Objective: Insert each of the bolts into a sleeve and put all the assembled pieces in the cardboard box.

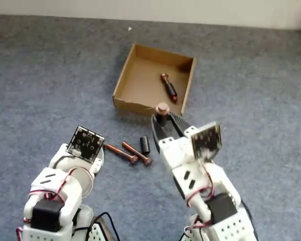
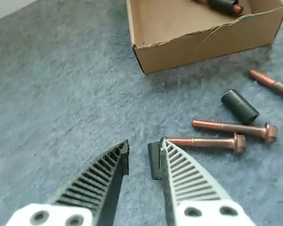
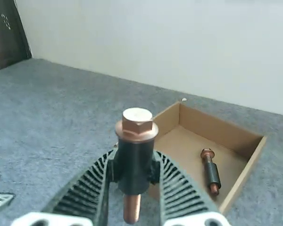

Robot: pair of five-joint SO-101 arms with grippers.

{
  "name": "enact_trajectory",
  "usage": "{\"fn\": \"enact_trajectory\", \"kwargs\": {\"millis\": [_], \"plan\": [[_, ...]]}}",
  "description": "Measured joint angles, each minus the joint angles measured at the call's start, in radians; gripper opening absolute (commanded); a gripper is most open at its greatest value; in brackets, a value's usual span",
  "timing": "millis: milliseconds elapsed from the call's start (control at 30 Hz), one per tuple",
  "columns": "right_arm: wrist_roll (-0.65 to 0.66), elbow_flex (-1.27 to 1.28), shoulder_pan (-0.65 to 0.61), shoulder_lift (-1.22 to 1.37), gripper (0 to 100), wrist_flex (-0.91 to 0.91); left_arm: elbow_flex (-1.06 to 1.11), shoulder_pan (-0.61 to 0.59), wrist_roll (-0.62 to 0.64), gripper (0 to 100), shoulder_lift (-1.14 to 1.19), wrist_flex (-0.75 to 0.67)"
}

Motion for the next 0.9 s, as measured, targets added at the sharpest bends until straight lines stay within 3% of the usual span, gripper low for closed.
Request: {"fn": "enact_trajectory", "kwargs": {"millis": [267, 567, 667, 767, 900], "plan": [[-0.002, -0.261, 0.038, 0.623, 0.3, -0.226, 0.160, -0.002, 0.155, 13, 0.002, -0.269], [-0.003, -0.511, 0.130, 1.275, 0.8, -0.325, 0.199, -0.002, 0.161, 13, 0.006, -0.302], [-0.003, -0.591, 0.130, 1.409, 8.2, -0.325, 0.216, -0.017, 0.161, 13, 0.008, -0.304], [-0.005, -0.652, 0.143, 1.439, 20.2, -0.252, 0.216, -0.068, 0.161, 13, 0.006, -0.304], [-0.052, -0.798, 0.180, 1.430, 22.4, 0.006, 0.218, -0.126, 0.161, 13, 0.008, -0.308]]}}
